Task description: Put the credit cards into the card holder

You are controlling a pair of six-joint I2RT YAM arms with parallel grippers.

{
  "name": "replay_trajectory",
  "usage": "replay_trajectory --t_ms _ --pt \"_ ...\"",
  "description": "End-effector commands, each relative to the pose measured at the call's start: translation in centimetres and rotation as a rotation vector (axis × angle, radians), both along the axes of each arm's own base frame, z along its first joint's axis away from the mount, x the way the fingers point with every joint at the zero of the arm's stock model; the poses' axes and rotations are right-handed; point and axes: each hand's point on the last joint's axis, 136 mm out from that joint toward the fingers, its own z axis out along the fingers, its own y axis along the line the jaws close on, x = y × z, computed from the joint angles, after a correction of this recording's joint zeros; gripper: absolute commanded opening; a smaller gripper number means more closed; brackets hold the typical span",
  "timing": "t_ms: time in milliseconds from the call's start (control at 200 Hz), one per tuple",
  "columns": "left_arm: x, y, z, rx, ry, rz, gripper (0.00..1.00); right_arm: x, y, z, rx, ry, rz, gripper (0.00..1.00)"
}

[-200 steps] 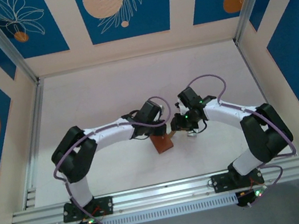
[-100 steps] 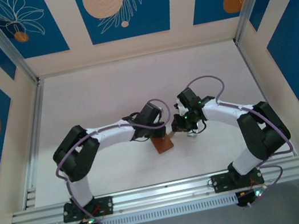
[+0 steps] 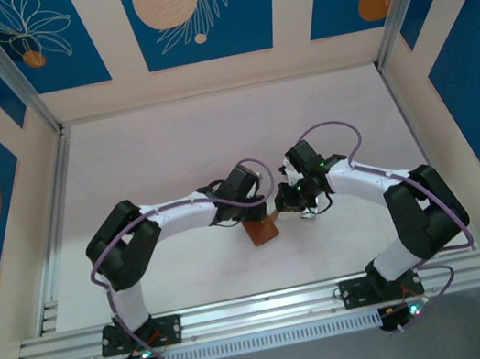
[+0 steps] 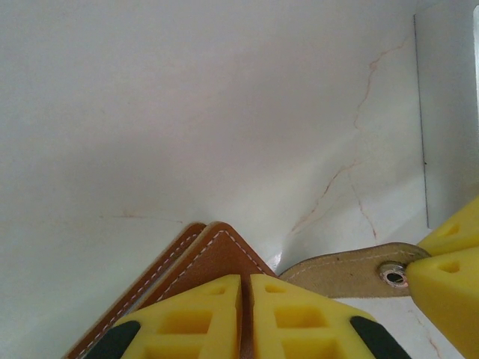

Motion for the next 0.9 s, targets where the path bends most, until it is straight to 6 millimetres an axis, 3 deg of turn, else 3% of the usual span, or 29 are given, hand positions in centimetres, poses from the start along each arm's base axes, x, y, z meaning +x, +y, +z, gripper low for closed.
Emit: replay_trajectory --t_ms 0,235,495,740,895 --pt "-1.1 0.9 -2.3 0.045 0.050 0.001 0.11 -0.6 0.4 0.5 0.033 0.003 0.023 0.10" --pt "-1.0 0.4 -2.0 0.030 0.054 -0.005 0.11 -0.8 1.5 1.2 0.054 -0.013 0.055 0.02" --pt "-0.2 -0.6 1.6 -0.037 0.025 0.003 0.12 -1.4 3.5 0.7 0.077 0.010 0.089 0.00" --pt "0.3 0.9 4.4 -0.093 -0.002 0.012 0.15 -1.5 3.7 0.5 0.067 0.013 0.093 0.00" --pt "-0.7 2.6 4.3 -0.079 -0.001 0.030 0.15 -1.5 3.7 0.6 0.061 0.012 0.097 0.00"
